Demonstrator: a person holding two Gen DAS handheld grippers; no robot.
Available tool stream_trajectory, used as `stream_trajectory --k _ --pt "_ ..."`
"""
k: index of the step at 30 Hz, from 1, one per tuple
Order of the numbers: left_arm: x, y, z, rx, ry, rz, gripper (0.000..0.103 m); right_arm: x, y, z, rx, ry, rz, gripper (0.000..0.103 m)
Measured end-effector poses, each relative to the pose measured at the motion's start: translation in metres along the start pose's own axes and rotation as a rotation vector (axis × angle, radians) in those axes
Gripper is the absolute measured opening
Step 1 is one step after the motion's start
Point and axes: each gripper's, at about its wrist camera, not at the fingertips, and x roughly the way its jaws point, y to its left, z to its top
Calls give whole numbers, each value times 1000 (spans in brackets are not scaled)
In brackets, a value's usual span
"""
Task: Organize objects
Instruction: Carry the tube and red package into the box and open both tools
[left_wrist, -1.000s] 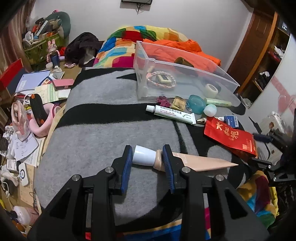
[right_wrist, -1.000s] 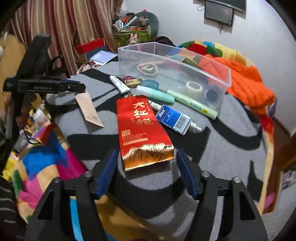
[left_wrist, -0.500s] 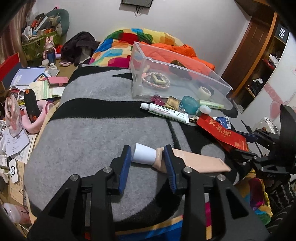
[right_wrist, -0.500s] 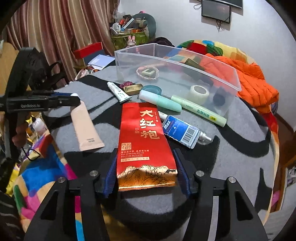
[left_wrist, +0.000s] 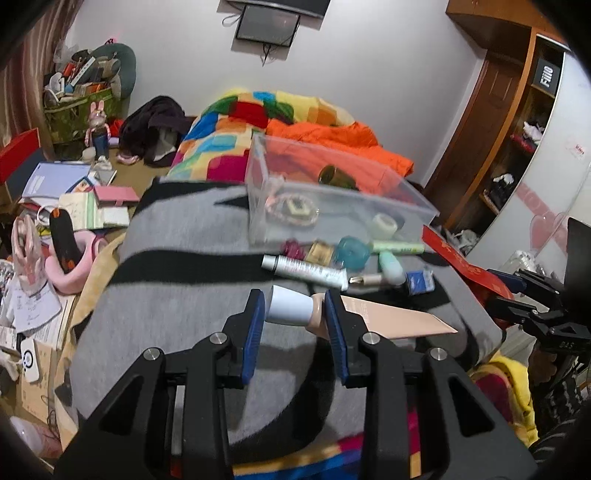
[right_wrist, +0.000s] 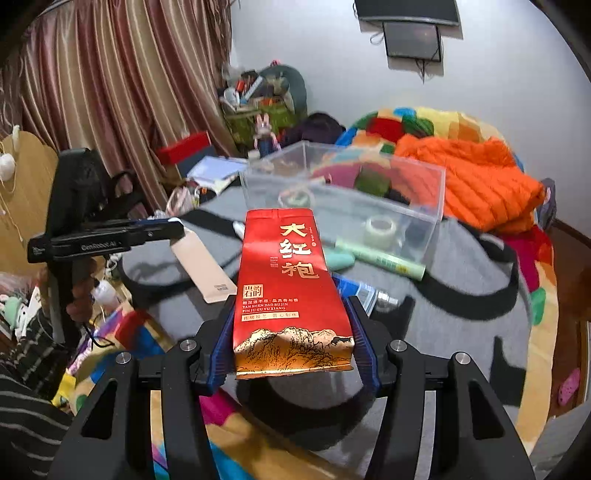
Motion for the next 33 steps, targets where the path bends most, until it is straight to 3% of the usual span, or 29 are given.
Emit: stream_trajectory --k 7,14,22,33 --pt "-1 -1 29 -14 -57 -18 33 -2 -3 29 18 -86 -80 52" --pt "8 -3 60 -17 -103 2 33 19 -29 65 98 -113 -166 52" --pt "30 -2 95 -32 -124 61 33 56 -56 98 135 -71 -201 52" --pt "93 -10 117 11 -35 127 33 106 -83 110 144 25 -174 52"
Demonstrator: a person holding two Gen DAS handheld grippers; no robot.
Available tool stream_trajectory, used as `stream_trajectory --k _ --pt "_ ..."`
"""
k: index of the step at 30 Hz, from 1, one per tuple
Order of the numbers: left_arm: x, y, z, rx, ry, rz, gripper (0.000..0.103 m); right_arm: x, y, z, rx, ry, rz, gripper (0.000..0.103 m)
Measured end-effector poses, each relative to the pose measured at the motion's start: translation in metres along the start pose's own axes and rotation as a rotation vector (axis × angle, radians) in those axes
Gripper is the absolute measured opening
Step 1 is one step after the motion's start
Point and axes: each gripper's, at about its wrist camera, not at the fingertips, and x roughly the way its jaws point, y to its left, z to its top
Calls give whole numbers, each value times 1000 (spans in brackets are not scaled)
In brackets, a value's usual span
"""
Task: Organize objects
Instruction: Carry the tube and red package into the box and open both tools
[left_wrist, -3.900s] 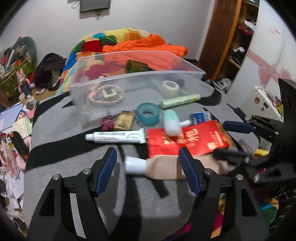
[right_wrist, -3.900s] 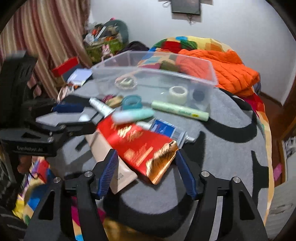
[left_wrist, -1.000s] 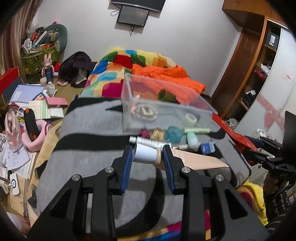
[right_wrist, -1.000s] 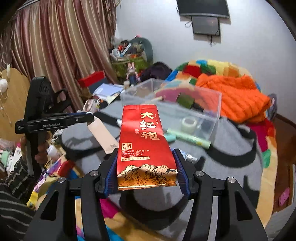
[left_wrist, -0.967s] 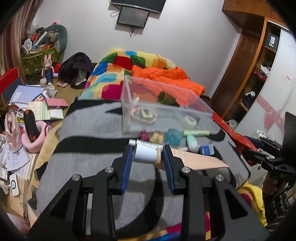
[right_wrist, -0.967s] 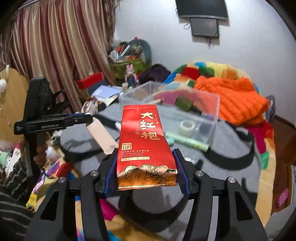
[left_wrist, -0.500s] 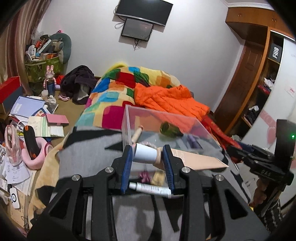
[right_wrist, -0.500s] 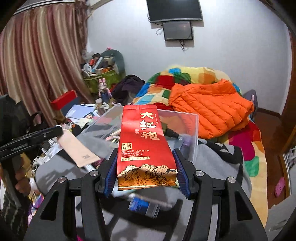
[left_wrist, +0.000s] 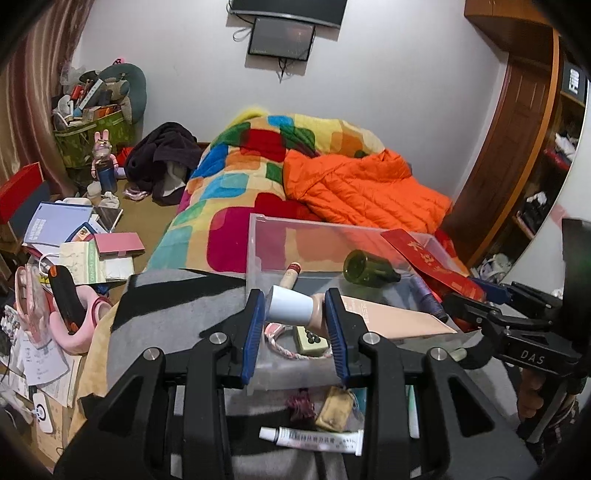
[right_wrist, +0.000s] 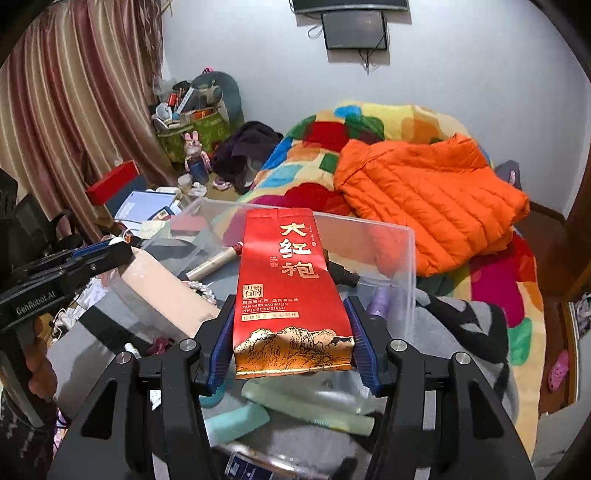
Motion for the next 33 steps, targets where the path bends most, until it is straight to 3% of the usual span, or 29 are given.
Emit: stream_trajectory --k 14,23,25,30,33 --pt "20 -17 -6 77 66 13 35 29 -6 -1 -38 82 -53 53" --pt "-12 -23 -10 124 2 27 64 -5 -5 -4 -39 36 -47 59" --pt "-21 -21 -12 129 -5 23 76 -16 -4 -6 -38 20 -46 62" --pt "-38 -20 -24 165 -10 39 88 -44 -2 -17 -48 -26 -48 68" --pt "-40 -20 -37 199 26 46 92 -55 -1 -26 -52 -29 -54 69"
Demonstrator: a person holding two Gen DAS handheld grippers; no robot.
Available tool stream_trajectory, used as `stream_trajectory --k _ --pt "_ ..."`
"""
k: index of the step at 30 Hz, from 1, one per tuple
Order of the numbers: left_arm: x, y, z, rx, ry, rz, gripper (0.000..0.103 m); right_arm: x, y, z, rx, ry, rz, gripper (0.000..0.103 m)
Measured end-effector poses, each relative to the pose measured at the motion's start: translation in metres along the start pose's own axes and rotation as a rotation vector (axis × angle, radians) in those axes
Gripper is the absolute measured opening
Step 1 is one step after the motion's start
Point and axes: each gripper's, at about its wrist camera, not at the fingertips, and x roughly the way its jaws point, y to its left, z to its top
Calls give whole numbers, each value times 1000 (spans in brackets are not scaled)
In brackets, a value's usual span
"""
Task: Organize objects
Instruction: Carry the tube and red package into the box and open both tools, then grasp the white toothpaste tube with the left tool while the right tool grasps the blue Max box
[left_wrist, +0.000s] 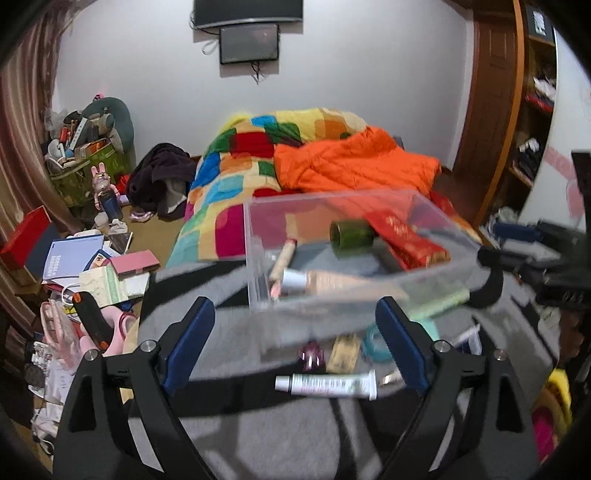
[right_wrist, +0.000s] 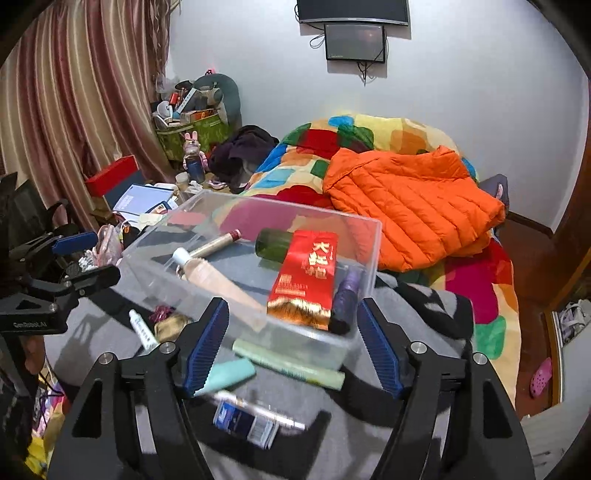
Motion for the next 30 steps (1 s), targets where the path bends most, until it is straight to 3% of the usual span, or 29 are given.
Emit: stream_trajectory --k 9,14,17,20,23,27,30 --pt "21 -11 -43 63 130 17 95 3 10 -47 -30 76 5 69" --pt "44 -14 -41 -14 190 18 95 17 13 -70 -30 131 6 69" --pt "57 -13 -37 -78 199 63 95 19 15 -76 -26 139 26 69" --pt "67 -12 -41 -82 227 108 94 20 17 -79 -36 136 36 69" --pt "62 -5 -48 -93 224 93 93 21 22 -80 -55 129 46 69" --pt "52 5 -62 -75 239 81 86 24 31 -83 -93 134 58 69" --pt "42 15 -71 -67 245 68 78 24 36 -88 -109 148 95 58"
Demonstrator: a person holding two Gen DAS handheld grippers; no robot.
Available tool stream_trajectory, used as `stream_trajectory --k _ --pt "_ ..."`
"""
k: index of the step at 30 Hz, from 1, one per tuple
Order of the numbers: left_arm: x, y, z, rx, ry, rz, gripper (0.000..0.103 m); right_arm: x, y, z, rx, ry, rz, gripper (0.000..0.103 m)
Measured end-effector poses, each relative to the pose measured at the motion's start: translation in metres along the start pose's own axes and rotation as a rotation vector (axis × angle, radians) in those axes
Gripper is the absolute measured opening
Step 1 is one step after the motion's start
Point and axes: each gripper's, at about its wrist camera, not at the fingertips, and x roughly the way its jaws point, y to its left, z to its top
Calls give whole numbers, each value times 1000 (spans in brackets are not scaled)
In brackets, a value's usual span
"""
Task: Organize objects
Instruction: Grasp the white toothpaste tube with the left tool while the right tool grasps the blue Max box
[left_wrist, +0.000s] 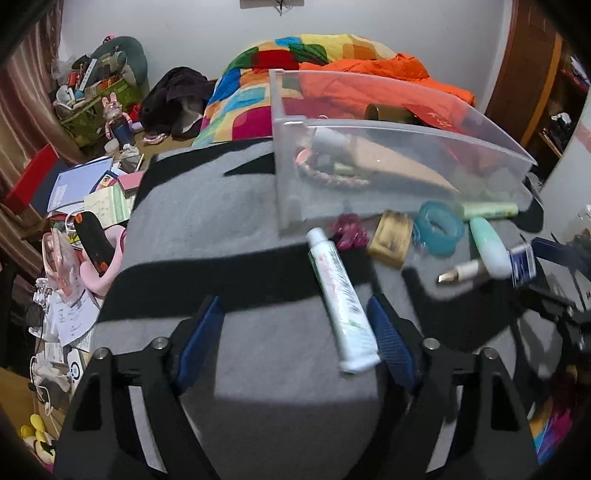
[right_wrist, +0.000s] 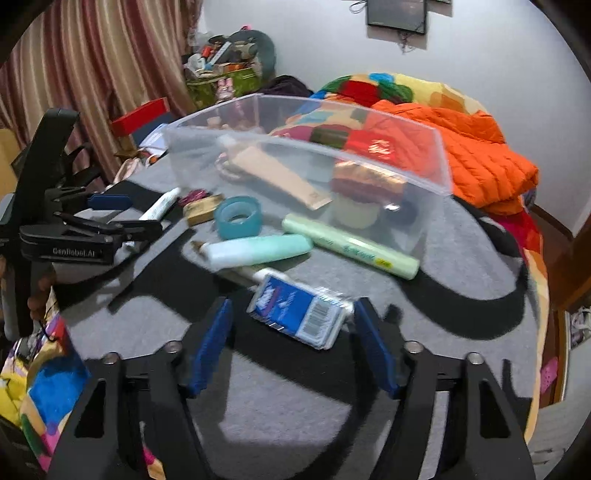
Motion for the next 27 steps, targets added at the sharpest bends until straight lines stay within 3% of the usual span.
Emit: stream_trajectory --k 4,11,14,15,20,23,27 --pt "-9 5 -6 30 1 -16 68 1 11 -9 -25 32 73 46" --pt "2 0 7 56 -6 -37 67 1 23 -7 -59 30 54 46" --pt "6 -1 13 56 -13 -63 54 7 24 -2 -65 27 35 46" --pt "7 -1 14 59 -17 -72 45 10 24 0 -66 32 33 46" --pt "3 -3 10 68 -40 -83 16 12 27 1 -65 27 47 34" --pt "-3 1 4 52 -47 -114 16 7 30 -4 -68 21 60 25" --pt "-14 3 -5 36 -69 -134 16 -1 32 -9 -53 -1 60 25"
